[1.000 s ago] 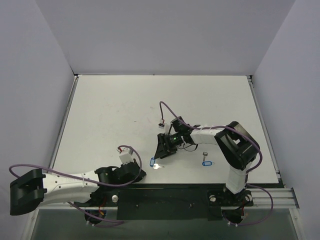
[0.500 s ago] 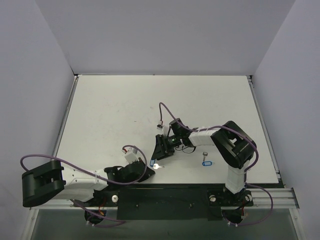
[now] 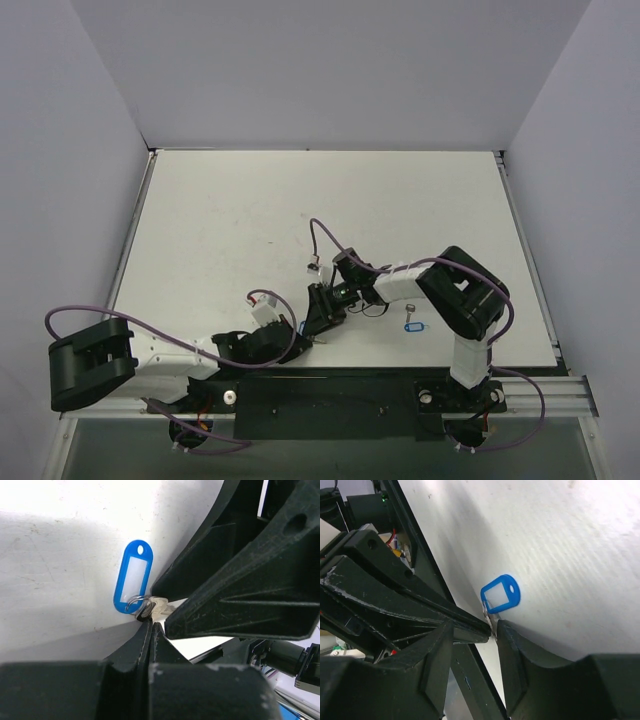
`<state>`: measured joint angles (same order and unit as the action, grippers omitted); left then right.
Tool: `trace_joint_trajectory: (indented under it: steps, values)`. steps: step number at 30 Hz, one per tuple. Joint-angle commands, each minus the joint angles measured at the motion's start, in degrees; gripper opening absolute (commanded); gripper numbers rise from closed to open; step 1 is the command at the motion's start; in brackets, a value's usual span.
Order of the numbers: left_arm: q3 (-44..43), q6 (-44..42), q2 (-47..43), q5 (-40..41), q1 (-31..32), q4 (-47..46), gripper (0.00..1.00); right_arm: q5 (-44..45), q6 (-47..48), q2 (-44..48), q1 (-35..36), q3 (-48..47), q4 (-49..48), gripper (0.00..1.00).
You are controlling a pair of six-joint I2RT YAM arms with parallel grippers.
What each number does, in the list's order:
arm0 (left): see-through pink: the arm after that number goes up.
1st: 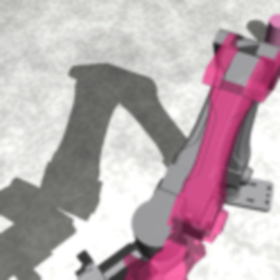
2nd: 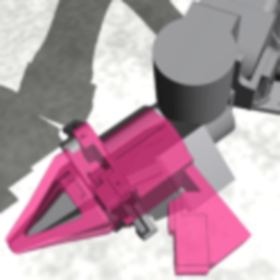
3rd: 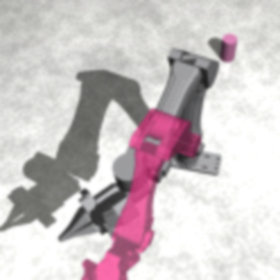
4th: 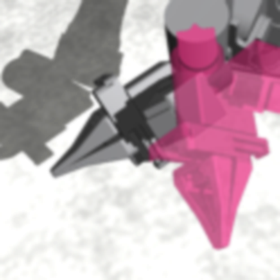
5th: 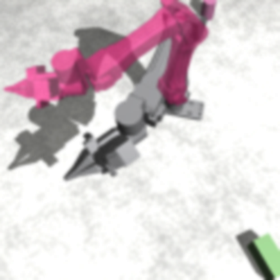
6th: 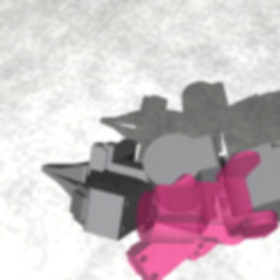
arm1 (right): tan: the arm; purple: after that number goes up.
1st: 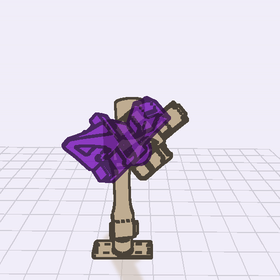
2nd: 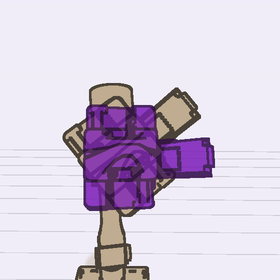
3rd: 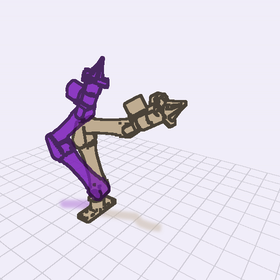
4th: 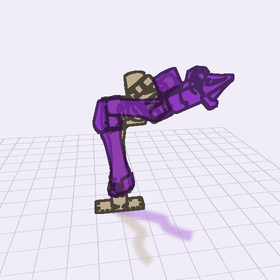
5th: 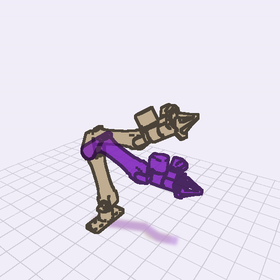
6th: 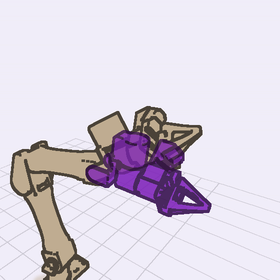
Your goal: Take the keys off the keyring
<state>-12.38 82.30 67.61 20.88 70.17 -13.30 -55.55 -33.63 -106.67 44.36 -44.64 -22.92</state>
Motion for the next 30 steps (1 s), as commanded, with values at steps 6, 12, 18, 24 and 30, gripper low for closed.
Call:
trace_joint_trajectory:
  steps: [6,12,18,24,30]
  values:
    - [-1.1,-2.1,4.2,0.0,-0.6,3.7,0.00,-1.0,-6.6,0.9,0.6,4.5,-11.3,0.33]
    - [-0.6,-2.2,2.8,0.3,-0.6,3.8,0.00,1.1,-2.3,0.2,0.6,2.6,-5.1,0.22]
    - [0.4,-1.9,1.1,0.6,-0.5,3.8,0.00,3.3,2.5,-0.2,0.6,0.6,3.2,0.13]
    - [0.8,-2.1,0.0,0.6,-0.5,3.7,0.00,4.8,2.5,-0.5,0.7,0.6,3.5,0.00]
    - [-1.7,-5.7,-2.7,0.2,0.0,6.6,0.00,5.1,2.5,2.0,0.7,0.8,4.6,0.00]
